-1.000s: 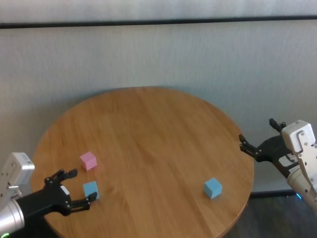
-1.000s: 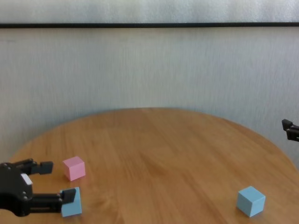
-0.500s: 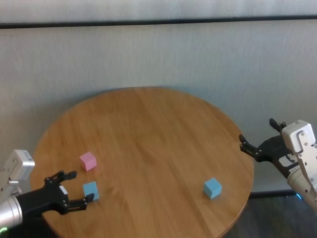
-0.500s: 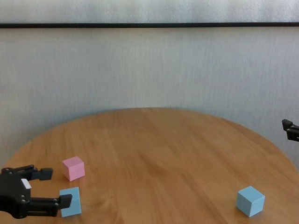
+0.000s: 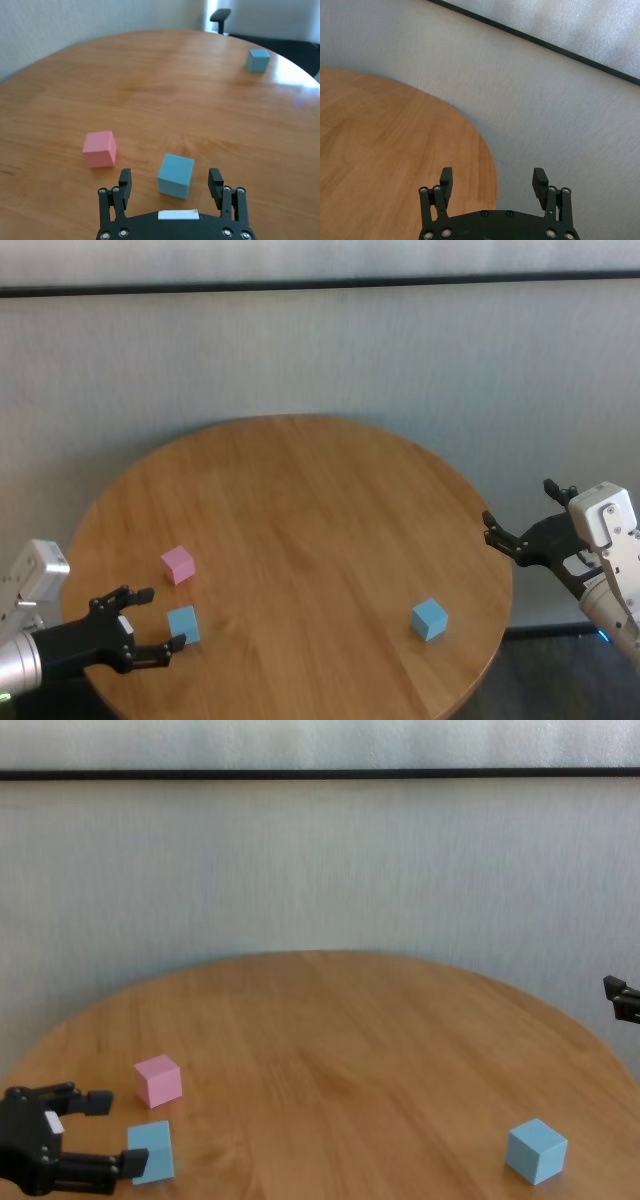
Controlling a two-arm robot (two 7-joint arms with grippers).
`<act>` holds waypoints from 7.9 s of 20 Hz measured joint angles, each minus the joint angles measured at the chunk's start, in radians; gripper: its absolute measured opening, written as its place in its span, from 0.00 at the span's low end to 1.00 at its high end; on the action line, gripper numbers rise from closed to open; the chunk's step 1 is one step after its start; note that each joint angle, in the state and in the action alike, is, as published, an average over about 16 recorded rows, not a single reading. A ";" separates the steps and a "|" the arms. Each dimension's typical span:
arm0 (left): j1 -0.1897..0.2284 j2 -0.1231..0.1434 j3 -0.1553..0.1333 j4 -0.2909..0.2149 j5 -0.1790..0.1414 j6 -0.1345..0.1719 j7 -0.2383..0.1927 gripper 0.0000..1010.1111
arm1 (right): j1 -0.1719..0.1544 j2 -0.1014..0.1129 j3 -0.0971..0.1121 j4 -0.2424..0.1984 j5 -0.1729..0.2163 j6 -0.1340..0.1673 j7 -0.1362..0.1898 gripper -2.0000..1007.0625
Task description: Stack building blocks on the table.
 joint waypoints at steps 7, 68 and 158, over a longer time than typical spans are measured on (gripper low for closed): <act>-0.036 -0.016 0.012 0.045 0.004 -0.011 -0.055 0.99 | 0.000 0.000 0.000 0.000 0.000 0.000 0.000 1.00; -0.087 -0.076 0.050 0.121 0.098 -0.004 0.007 0.77 | 0.000 0.000 0.000 0.000 0.000 0.000 0.000 1.00; 0.041 -0.093 -0.024 -0.218 0.062 0.024 0.309 0.99 | 0.000 0.000 0.000 0.000 0.000 0.000 0.000 1.00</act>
